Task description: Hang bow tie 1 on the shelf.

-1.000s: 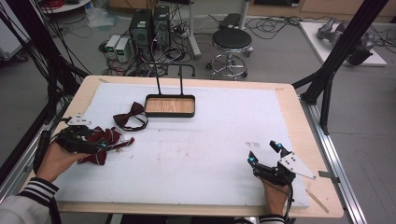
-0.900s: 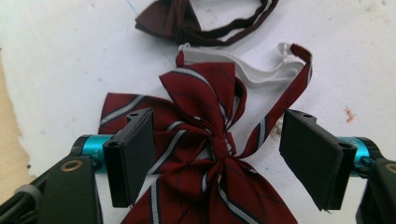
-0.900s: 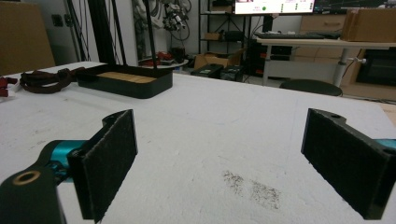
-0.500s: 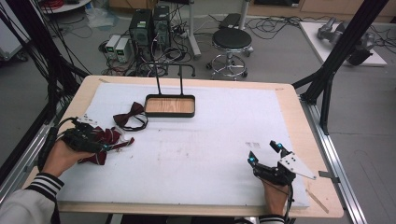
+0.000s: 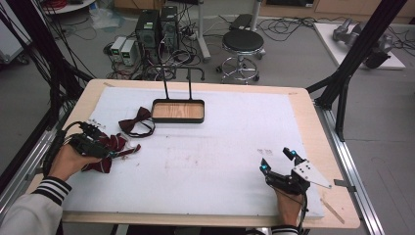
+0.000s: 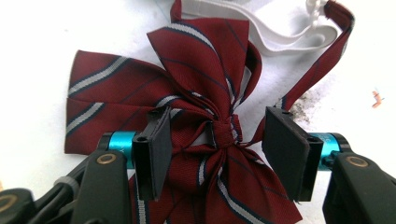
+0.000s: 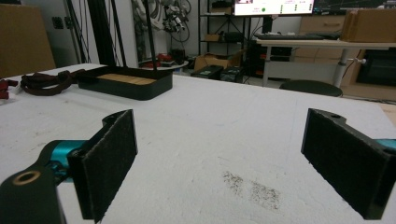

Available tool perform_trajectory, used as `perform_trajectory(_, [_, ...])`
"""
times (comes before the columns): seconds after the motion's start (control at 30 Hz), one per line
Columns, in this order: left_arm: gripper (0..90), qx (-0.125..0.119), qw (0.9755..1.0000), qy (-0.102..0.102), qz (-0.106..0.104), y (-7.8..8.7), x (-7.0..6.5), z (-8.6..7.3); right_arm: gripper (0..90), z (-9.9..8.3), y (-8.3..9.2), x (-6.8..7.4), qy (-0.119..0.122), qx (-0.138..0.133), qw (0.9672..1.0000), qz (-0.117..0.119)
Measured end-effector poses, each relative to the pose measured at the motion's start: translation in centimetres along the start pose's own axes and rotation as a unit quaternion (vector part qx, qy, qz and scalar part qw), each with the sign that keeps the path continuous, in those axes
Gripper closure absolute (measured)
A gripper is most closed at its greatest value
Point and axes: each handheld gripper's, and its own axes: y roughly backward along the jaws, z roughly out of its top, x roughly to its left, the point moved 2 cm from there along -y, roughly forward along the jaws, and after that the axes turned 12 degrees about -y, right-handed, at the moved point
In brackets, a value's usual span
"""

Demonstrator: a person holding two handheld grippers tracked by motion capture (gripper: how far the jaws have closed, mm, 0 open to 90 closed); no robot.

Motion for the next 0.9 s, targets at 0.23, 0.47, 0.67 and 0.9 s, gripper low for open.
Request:
perform_trajectory(0.23, [50.4,0.017,0.9998,0.004,-0.009,-0.6,0.1,0.1,9.7,0.0,0.0,0.0,0.0,0.0,1.0,0.0])
perform_trajectory(0.47, [56.7,0.03,0.9994,0.01,-0.012,-1.0,0.3,0.1,9.7,0.0,0.0,0.0,0.001,-0.001,1.0,0.0])
perform_trajectory(0.67, [67.8,0.03,0.9993,0.01,-0.019,-1.0,0.1,0.2,9.7,0.0,0.0,0.0,0.002,-0.002,1.0,0.001])
perform_trajectory(0.9, [72.9,0.034,0.9992,0.011,-0.017,-1.0,-0.1,0.3,9.7,0.0,0.0,0.0,0.0,-0.002,1.0,0.0])
